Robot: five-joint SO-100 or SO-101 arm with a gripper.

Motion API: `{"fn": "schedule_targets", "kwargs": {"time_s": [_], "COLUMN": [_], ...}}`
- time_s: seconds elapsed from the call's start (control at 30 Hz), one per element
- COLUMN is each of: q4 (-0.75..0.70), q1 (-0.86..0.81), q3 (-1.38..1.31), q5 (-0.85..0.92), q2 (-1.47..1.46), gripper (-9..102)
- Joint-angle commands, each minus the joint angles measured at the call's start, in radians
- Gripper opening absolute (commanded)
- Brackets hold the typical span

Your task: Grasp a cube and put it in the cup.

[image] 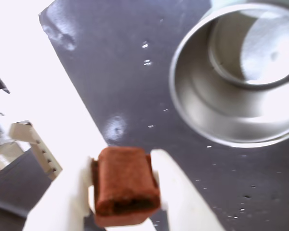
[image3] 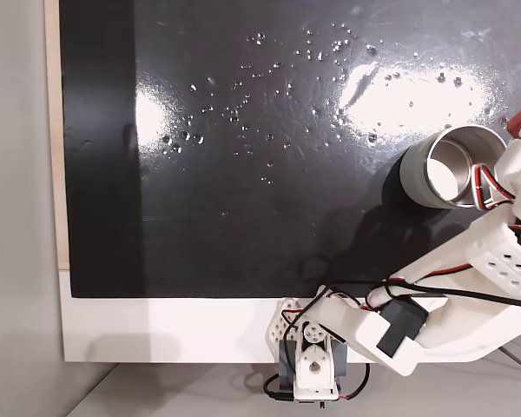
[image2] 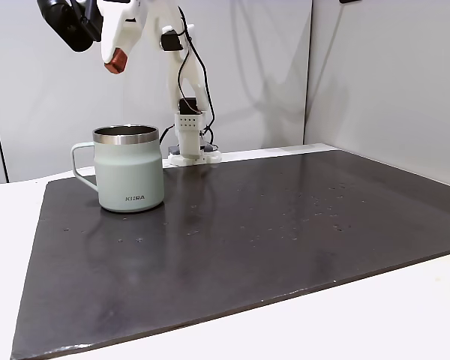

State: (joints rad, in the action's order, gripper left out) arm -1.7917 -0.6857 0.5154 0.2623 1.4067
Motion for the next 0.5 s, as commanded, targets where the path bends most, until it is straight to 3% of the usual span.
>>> {"fn": "schedule_targets", "kwargs": {"time_s": [0.0, 0.47], "q4": [-0.006, -0.006], "q1": [-0.021, -0.055], "q3": [0.063, 0.311], "q5": [0.043, 0.101], "q2": [0.071, 0.005], "gripper": [3, 2]}}
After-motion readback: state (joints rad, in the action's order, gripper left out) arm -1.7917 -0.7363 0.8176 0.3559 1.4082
